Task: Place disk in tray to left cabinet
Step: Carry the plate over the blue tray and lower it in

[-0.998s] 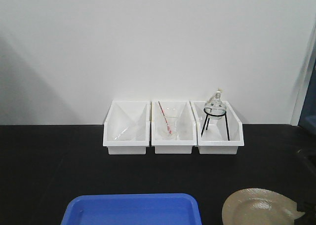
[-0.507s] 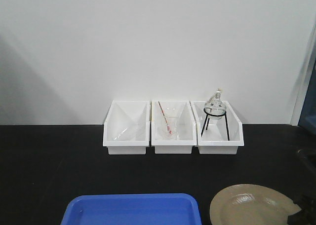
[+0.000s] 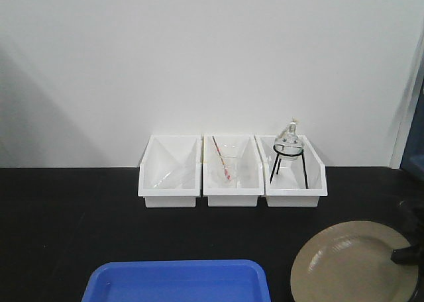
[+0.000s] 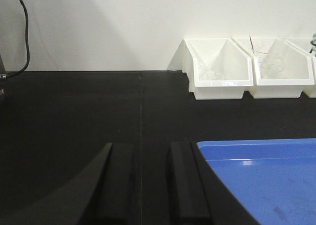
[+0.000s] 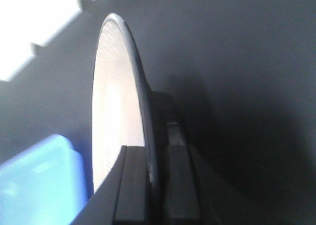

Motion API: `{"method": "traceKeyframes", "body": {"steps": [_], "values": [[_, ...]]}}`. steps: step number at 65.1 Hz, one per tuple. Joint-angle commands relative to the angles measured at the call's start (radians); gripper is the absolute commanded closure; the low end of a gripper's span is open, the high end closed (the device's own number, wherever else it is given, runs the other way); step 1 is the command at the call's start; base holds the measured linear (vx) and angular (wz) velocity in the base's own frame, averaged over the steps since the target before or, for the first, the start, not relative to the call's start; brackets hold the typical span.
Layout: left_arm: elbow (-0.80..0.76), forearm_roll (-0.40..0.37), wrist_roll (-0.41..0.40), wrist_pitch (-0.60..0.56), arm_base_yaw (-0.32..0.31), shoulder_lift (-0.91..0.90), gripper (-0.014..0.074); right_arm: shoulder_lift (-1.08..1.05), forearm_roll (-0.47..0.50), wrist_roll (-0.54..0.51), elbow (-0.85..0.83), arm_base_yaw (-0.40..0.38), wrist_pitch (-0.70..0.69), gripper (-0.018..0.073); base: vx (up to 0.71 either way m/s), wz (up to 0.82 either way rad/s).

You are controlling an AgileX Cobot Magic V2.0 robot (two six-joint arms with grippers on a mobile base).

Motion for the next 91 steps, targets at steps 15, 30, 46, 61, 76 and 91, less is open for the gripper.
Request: {"method": "traceKeyframes", "body": {"steps": [15, 30, 46, 61, 76, 91], "values": [[-0.035, -0.003, 0.001, -0.084, 0.001, 0.017, 0.0269, -0.088, 0.589, -0.207, -0.030, 0.102, 0.189, 0.0566, 0.00, 0.00], [-0.035, -0.003, 0.001, -0.084, 0.001, 0.017, 0.0269, -0.081, 0.672, -0.276, -0.030, 0.439, 0.038, 0.0565, 0.00, 0.00], [-0.035, -0.003, 0.001, -0.084, 0.001, 0.017, 0.0269, -0.006, 0.663, -0.314, -0.030, 0.730, -0.186, 0.0565, 0.00, 0.00], [-0.035, -0.003, 0.001, -0.084, 0.001, 0.017, 0.0269, 0.082, 0.597, -0.322, -0.028, 0.794, -0.277, 0.0565, 0.00, 0.00], [-0.035, -0.003, 0.001, -0.084, 0.001, 0.017, 0.0269, 0.125, 0.481, -0.310, -0.028, 0.794, -0.287, 0.0552, 0.00, 0.00], [-0.035, -0.003, 0.001, -0.084, 0.001, 0.017, 0.0269, 0.128, 0.357, -0.311, -0.028, 0.792, -0.314, 0.0407, 0.00, 0.00]]}}
